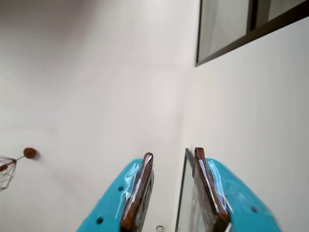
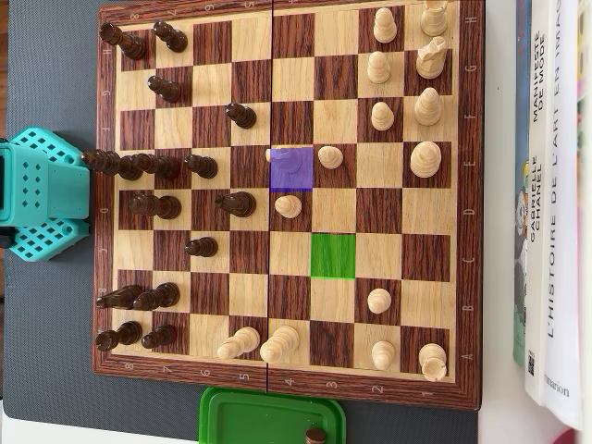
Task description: Play chess
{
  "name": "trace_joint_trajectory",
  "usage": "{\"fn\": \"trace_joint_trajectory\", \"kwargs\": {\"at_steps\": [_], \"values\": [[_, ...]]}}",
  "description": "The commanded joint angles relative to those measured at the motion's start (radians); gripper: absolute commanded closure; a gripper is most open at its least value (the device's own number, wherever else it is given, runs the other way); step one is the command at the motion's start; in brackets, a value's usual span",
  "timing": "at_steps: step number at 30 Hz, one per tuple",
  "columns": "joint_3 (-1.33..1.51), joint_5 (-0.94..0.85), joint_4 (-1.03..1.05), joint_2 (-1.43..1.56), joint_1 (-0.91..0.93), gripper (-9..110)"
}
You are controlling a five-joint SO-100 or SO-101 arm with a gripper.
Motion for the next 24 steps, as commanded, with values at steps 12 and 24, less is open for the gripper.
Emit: {"fn": "trace_joint_trajectory", "kwargs": {"at_steps": [12, 24], "values": [[0.021, 0.006, 0.000, -0.002, 0.000, 88], [0.021, -0.005, 0.005, -0.005, 0.005, 88]]}}
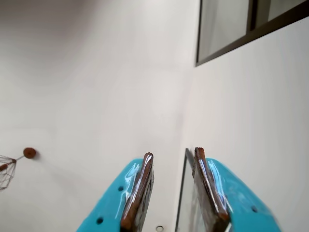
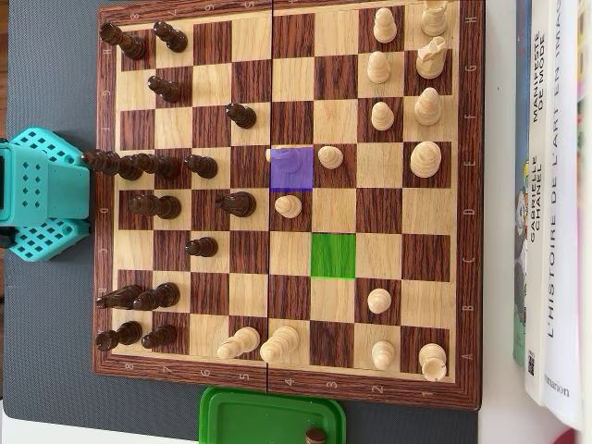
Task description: Play chess
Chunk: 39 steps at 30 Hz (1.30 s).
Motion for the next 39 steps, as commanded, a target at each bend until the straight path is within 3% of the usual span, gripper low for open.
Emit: {"fn": "trace_joint_trajectory", "kwargs": {"at_steps": [1, 17, 39], "values": [[0.021, -0.005, 0.006, -0.006, 0.005, 88], [0.017, -0.005, 0.321, -0.003, 0.005, 88], [-0.155, -0.005, 1.468, -0.008, -0.006, 88]]}}
